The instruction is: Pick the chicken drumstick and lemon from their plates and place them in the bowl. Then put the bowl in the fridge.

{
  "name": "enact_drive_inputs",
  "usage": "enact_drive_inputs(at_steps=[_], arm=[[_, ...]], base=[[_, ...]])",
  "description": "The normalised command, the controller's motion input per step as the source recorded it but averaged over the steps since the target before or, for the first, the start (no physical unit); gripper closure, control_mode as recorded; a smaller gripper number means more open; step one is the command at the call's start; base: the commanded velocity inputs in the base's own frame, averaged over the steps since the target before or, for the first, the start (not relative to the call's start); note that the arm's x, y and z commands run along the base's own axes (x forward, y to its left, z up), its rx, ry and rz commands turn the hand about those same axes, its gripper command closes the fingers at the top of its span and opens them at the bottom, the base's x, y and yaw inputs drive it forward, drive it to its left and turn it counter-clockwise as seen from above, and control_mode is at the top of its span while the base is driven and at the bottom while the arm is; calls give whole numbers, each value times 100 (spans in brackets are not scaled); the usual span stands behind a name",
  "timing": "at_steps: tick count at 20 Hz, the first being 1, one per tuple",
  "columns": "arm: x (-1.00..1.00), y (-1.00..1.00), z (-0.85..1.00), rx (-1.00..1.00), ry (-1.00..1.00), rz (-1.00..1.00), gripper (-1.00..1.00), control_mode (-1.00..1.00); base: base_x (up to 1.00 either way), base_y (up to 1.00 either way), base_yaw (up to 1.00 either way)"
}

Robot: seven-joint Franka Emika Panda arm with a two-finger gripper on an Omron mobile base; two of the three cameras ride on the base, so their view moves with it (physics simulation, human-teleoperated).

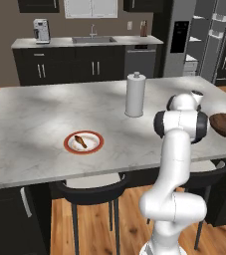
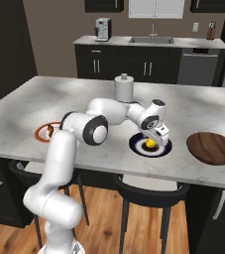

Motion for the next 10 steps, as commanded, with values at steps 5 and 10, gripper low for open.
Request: enact_drive_inputs(at_steps=[5, 10], arm=[[-6, -3, -8, 0, 0, 0, -100, -100], [-4, 5, -4, 0, 0, -1, -100, -100]], base=[[0, 0, 0], [0, 0, 0]])
